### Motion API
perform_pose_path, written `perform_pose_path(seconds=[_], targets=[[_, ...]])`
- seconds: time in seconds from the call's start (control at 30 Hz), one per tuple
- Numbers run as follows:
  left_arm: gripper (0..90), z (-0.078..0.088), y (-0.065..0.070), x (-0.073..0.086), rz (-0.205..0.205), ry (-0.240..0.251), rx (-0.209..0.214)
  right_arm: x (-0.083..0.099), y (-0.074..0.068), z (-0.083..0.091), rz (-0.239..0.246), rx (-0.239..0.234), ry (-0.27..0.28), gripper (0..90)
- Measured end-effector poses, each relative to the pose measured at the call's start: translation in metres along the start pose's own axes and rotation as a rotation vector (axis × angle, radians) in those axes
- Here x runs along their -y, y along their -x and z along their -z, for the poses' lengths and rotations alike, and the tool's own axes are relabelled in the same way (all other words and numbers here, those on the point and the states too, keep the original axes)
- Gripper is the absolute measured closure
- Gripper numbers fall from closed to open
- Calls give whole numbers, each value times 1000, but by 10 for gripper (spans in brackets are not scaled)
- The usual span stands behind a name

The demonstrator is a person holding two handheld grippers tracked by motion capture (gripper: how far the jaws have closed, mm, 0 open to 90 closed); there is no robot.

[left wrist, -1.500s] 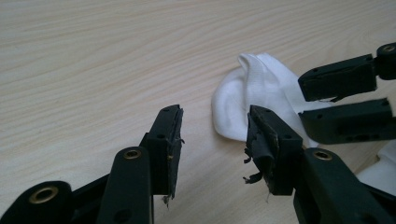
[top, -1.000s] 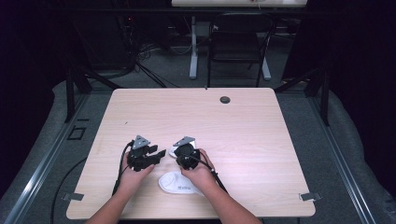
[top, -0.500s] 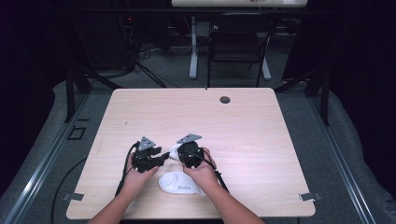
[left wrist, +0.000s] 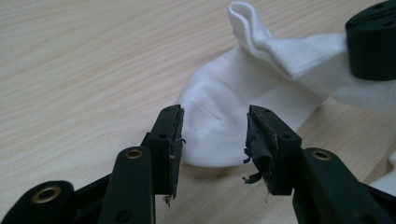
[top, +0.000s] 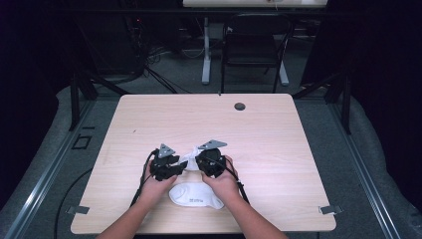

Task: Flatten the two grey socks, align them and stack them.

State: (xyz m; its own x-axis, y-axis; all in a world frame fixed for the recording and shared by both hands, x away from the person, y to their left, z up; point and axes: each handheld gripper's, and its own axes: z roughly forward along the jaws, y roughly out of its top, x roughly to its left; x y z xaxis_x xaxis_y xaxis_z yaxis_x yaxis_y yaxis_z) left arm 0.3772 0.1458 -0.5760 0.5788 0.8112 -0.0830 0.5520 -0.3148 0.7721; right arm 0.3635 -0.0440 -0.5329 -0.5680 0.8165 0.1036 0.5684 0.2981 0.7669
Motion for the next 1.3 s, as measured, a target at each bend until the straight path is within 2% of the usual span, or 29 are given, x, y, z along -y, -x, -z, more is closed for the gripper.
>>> perform_pose_path(seconds=[0.13,0.23,0.4,0.6,0.7,0.8,0.87,1.3], targets=[[584,-5,0,1,-2,-21,-8,1,2,3,-2,1,-4,874],[650,-8,-1,3,-11,-46,-26,1,5,7,-4,3,0,874],[663,-8,0,4,-21,-43,-31,2,9,10,-14,9,2,873],[696,-8,6,4,-74,-41,-69,4,17,14,-32,11,10,871],[726,-8,7,4,-87,-37,-73,5,20,14,-34,12,10,871],[767,-8,8,4,-96,-42,-59,7,23,15,-41,18,10,871],[792,-8,9,5,-99,-42,-59,10,28,15,-46,28,14,871],[797,-7,4,5,-84,-42,-53,22,49,22,-66,65,1,871]])
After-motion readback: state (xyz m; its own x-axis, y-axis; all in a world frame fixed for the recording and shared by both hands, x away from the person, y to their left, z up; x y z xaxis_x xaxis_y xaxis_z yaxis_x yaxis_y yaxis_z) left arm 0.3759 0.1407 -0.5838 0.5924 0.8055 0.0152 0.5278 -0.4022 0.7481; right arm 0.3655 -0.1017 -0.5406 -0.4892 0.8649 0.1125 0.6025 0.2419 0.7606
